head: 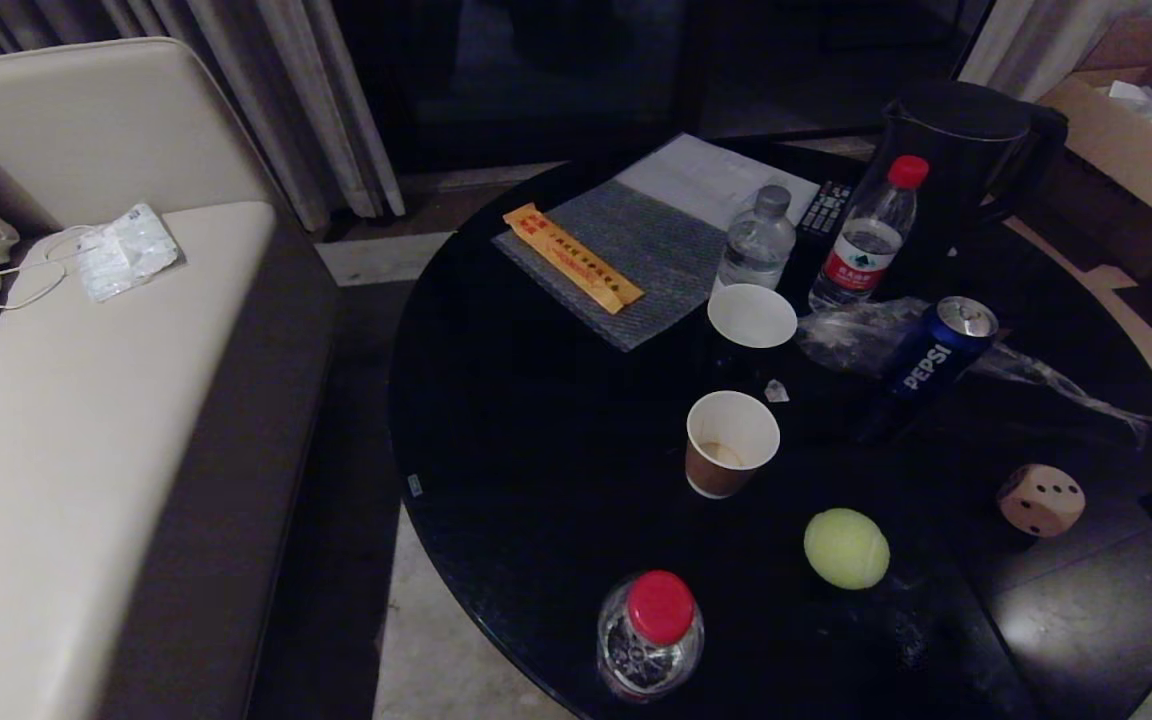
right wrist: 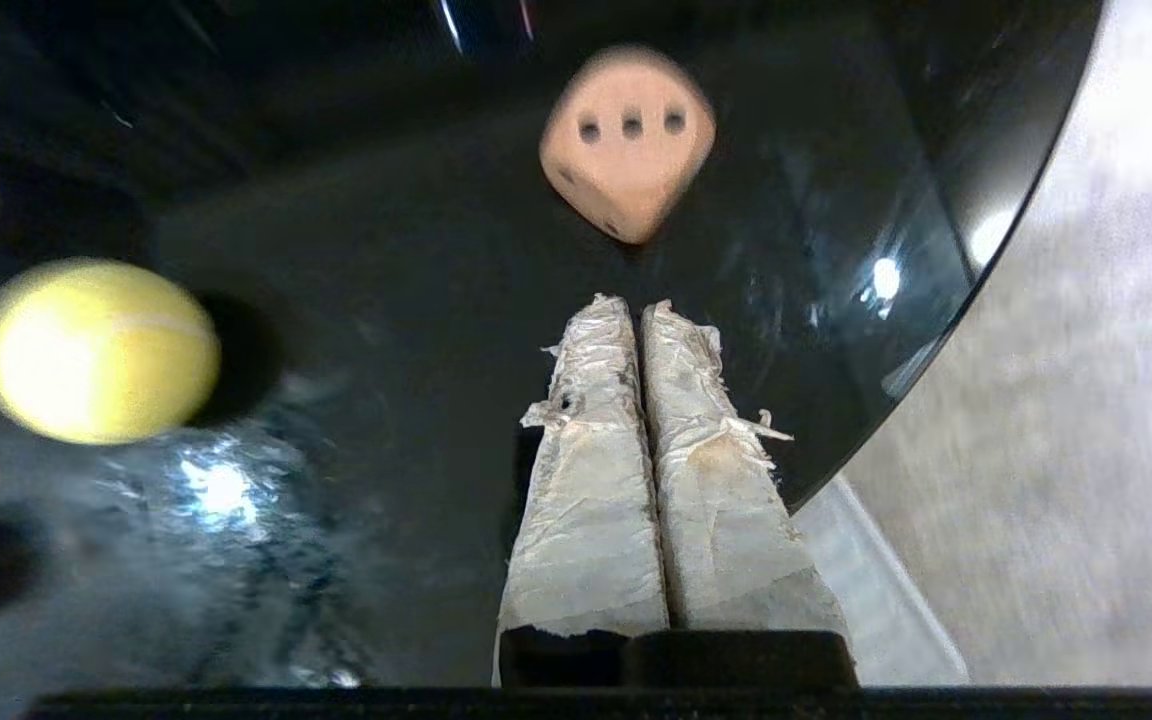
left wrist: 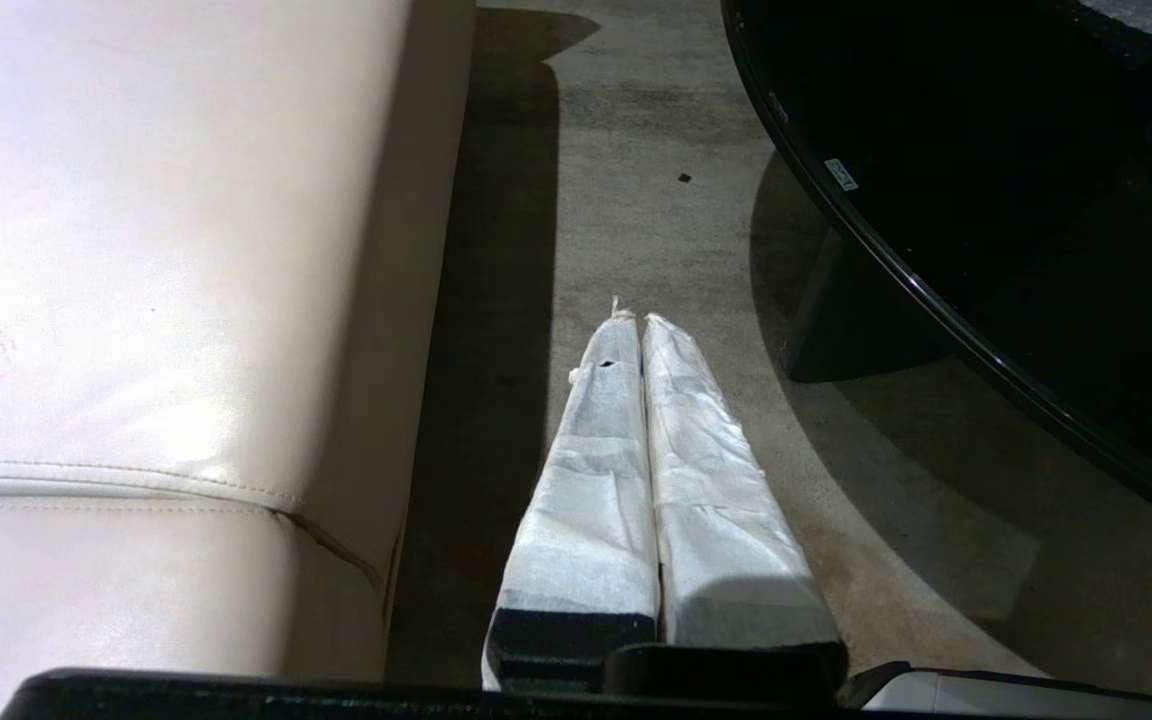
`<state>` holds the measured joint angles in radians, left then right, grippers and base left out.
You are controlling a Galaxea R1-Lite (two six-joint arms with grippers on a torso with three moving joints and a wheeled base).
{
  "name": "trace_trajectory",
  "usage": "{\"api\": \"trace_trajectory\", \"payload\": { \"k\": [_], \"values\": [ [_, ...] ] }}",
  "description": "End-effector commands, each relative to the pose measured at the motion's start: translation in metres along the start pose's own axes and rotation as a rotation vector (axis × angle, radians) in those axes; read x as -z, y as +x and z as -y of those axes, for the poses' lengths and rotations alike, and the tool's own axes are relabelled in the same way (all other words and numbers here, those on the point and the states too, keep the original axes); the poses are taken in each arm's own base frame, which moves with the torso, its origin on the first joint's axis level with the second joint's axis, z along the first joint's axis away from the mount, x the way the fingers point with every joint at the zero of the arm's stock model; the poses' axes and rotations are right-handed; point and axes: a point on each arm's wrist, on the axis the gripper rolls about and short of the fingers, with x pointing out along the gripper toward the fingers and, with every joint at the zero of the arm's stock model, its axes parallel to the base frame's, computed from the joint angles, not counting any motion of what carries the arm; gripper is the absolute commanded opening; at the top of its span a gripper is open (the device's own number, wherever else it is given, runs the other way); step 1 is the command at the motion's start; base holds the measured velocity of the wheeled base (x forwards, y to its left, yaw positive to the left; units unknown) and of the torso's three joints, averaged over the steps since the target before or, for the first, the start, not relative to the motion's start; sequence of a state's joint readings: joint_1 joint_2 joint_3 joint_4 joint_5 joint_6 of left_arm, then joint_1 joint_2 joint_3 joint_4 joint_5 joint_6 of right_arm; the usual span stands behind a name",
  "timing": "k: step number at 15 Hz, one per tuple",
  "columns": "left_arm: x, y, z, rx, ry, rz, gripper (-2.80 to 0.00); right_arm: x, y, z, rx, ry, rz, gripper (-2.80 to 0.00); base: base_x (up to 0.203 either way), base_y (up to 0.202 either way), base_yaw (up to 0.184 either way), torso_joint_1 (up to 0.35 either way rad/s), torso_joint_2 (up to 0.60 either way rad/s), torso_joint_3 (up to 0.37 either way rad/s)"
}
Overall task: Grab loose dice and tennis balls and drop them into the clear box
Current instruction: Pick up toys out of the box
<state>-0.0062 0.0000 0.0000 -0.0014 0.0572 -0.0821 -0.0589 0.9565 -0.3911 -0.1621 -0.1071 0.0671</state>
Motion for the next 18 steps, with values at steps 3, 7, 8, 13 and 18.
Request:
{"api": "trace_trajectory", "payload": {
  "k": [3,7,8,13,18],
  "values": [
    [0.0,0.0,0.0,-0.001,-0.001,-0.003,-2.8,0.002,0.048,-0.002,0.035,-0.011,-0.197,0.0,0.0,0.0,0.0,0.0,0.0,0.0],
    [0.0,0.0,0.0,-0.001,-0.001,-0.003,-2.8,-0.023,0.072,-0.006,0.039,0.09,-0.181,0.0,0.0,0.0,0.0,0.0,0.0,0.0],
    [0.0,0.0,0.0,-0.001,-0.001,-0.003,-2.8,-0.029,0.077,-0.008,0.035,0.11,-0.176,0.0,0.0,0.0,0.0,0.0,0.0,0.0],
    [0.0,0.0,0.0,-0.001,-0.001,-0.003,-2.8,-0.029,0.116,-0.014,0.043,0.105,-0.264,0.0,0.0,0.0,0.0,0.0,0.0,0.0],
    [0.0,0.0,0.0,-0.001,-0.001,-0.003,-2.8,-0.029,0.144,-0.017,0.074,0.094,-0.306,0.0,0.0,0.0,0.0,0.0,0.0,0.0]
  ]
}}
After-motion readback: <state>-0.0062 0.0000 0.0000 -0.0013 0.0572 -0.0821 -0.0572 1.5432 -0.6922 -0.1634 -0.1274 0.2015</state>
